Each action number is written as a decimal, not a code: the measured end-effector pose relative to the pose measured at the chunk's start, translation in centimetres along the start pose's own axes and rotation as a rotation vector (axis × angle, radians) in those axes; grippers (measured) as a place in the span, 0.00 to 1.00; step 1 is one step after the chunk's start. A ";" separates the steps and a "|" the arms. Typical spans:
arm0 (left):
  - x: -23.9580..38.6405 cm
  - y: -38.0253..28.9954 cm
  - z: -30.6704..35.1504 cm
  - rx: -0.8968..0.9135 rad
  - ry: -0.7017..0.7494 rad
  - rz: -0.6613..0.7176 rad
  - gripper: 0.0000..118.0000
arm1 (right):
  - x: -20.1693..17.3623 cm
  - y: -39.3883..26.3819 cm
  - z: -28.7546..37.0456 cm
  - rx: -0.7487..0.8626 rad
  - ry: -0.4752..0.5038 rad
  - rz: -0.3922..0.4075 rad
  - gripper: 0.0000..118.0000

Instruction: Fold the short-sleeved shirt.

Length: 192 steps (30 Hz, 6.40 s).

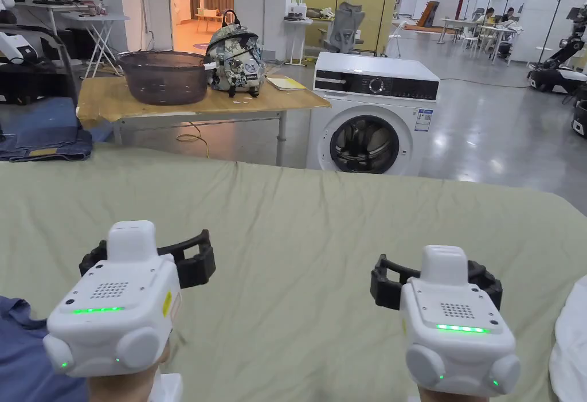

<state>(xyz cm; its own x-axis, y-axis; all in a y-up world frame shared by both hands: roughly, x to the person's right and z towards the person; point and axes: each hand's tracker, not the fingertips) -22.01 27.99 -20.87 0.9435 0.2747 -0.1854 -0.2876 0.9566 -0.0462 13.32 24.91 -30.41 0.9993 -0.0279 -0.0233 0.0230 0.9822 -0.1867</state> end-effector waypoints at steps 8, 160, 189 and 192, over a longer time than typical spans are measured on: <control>0.9 -0.4 -0.3 0.065 0.013 -0.151 0.98 | 0.8 -0.7 1.4 0.020 -0.049 -0.098 1.00; 2.4 -7.5 -0.5 -0.566 -0.231 -0.141 0.00 | 2.8 -2.7 4.2 -0.102 -0.021 0.086 0.00; -2.5 -11.4 -21.8 -0.954 0.029 -0.292 0.18 | 5.6 -5.5 -1.7 -0.241 -0.064 0.107 0.00; -2.1 -11.5 -20.6 -0.935 0.010 -0.321 0.02 | 6.3 -5.4 -3.2 -0.284 -0.048 0.086 0.00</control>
<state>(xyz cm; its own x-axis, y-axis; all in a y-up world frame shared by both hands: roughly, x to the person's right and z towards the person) -24.03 14.41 -40.21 0.9993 0.0105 -0.0366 -0.0366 0.5224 -0.8519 19.39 18.80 -32.69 0.9976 0.0687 -0.0052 -0.0636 0.8890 -0.4534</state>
